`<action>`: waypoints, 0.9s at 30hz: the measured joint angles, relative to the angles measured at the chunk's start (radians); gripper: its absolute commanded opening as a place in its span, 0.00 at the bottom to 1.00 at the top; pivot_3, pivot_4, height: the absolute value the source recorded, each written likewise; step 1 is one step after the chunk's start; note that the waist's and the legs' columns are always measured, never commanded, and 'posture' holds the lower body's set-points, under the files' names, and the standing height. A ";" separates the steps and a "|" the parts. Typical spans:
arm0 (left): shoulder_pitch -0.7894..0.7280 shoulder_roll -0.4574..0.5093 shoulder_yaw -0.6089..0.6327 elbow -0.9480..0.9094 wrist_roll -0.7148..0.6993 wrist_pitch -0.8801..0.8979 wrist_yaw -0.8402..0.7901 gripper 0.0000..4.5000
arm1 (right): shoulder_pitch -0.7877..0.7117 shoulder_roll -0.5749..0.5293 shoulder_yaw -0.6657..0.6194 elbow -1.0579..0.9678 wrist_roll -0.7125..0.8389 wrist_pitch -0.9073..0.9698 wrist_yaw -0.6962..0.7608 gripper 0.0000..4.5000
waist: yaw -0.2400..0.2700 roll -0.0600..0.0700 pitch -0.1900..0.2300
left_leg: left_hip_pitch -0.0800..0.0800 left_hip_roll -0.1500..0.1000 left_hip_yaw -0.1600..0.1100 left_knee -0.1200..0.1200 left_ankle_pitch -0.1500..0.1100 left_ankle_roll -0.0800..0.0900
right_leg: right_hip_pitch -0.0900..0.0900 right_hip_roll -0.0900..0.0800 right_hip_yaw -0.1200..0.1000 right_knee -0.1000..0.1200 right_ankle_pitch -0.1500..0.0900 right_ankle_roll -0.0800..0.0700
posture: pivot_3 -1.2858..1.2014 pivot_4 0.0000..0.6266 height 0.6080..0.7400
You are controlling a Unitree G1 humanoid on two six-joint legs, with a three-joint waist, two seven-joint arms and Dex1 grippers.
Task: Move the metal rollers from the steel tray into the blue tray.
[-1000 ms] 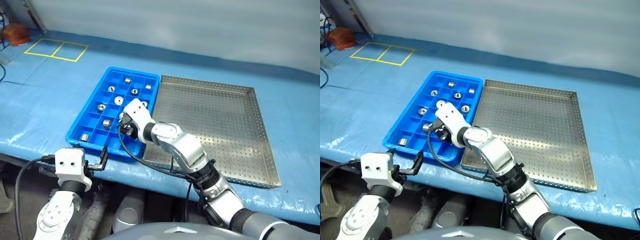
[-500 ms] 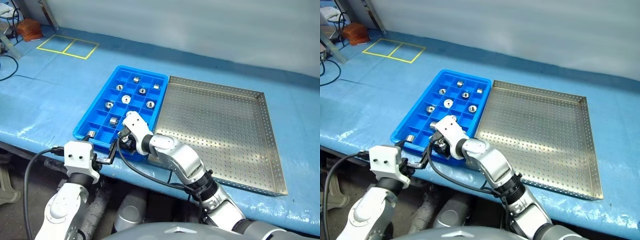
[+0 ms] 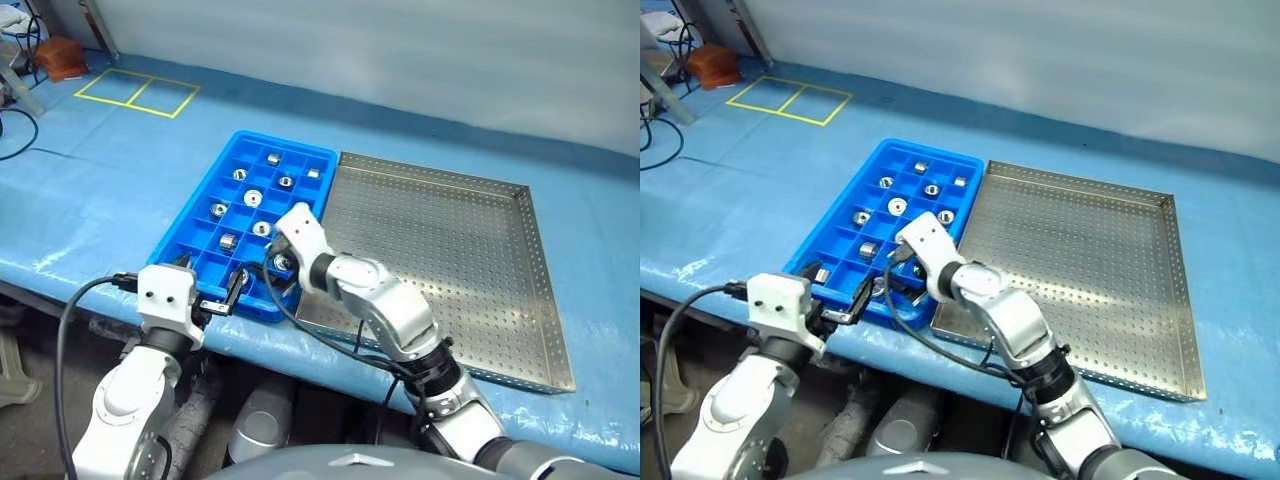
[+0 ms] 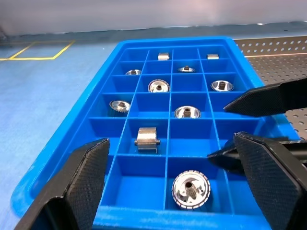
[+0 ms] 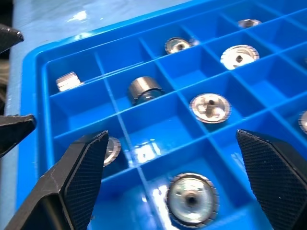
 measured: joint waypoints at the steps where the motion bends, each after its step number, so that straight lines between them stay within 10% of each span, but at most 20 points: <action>1: -0.011 0.006 -0.001 0.006 -0.001 0.002 -0.006 1.00 | 0.001 -0.009 -0.014 -0.009 0.000 0.004 -0.002 1.00 | -0.007 0.000 0.000 | 0.000 0.000 0.000 0.000 0.000 0.000 | 0.000 0.000 0.000 0.000 0.000 0.000 | 0.64 0.24 1.00; 16: -0.179 0.050 -0.049 0.120 -0.026 0.008 -0.087 1.00 | 0.113 -0.058 -0.109 -0.125 0.000 0.049 -0.087 1.00 | -0.207 0.000 0.000 | 0.002 0.001 -0.003 0.000 0.000 0.000 | 0.002 0.000 0.003 0.002 0.002 0.000 | 0.61 0.24 1.00; 27: -0.155 0.052 -0.050 0.120 -0.030 0.008 -0.085 1.00 | 0.113 -0.048 -0.107 -0.122 0.007 0.048 -0.093 1.00 | -0.218 0.000 0.000 | 0.002 0.001 -0.003 0.000 0.000 0.000 | 0.002 0.000 0.007 0.002 0.003 0.003 | 0.62 0.24 1.00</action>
